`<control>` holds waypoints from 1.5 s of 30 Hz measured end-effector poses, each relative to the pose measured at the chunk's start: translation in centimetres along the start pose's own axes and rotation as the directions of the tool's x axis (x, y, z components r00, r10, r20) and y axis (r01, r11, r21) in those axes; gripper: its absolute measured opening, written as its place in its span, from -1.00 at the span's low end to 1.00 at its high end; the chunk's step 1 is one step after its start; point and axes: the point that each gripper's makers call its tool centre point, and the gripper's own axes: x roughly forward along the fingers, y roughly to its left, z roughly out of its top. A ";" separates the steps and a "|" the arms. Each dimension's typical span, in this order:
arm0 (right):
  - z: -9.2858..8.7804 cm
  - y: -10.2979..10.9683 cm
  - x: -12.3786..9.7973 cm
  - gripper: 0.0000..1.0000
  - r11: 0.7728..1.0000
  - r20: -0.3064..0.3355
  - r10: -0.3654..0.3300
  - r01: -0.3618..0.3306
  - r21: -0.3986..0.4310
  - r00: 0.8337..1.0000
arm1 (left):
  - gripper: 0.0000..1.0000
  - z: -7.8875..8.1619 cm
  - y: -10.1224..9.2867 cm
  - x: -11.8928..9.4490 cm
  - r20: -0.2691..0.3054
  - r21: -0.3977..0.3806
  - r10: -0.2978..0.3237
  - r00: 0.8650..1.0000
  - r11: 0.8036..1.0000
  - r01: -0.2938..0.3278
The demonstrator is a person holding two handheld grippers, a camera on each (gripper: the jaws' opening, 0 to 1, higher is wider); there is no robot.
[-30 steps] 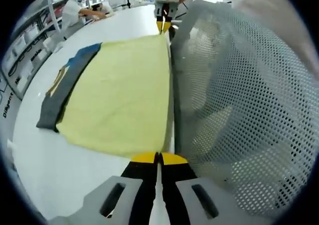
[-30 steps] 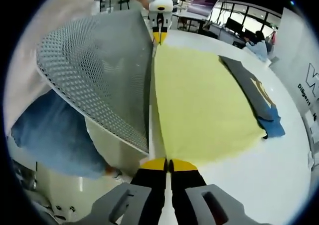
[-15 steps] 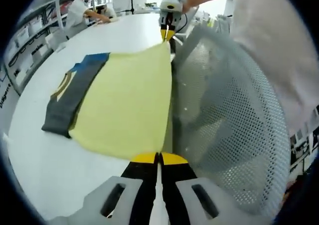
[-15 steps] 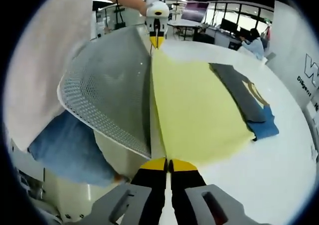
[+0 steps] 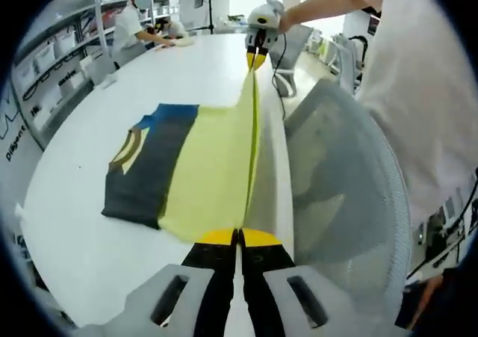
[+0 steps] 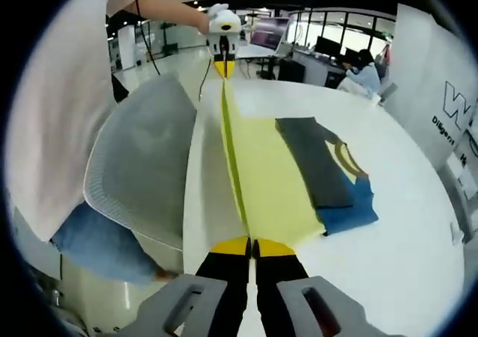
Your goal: Fold the garment on the visible template until the final outline fits inside the template.
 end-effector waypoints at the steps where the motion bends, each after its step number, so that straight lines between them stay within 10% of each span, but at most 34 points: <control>1: 0.3 -0.5 -0.1 -1.00 1.000 0.001 -0.002 0.002 -0.002 1.000 | -1.00 0.2 0.4 -0.2 0.000 -0.003 0.001 1.000 1.000 -0.001; 27: 3.1 -18.4 1.0 -1.00 0.988 -0.008 -0.135 0.136 0.071 0.991 | -0.99 4.4 18.5 -1.0 0.021 -0.170 0.170 0.985 0.972 -0.164; 45: 0.9 -26.2 6.4 -1.00 0.963 -0.068 -0.179 0.189 0.191 0.981 | -0.99 1.2 26.3 3.4 -0.108 -0.290 0.233 0.967 0.923 -0.255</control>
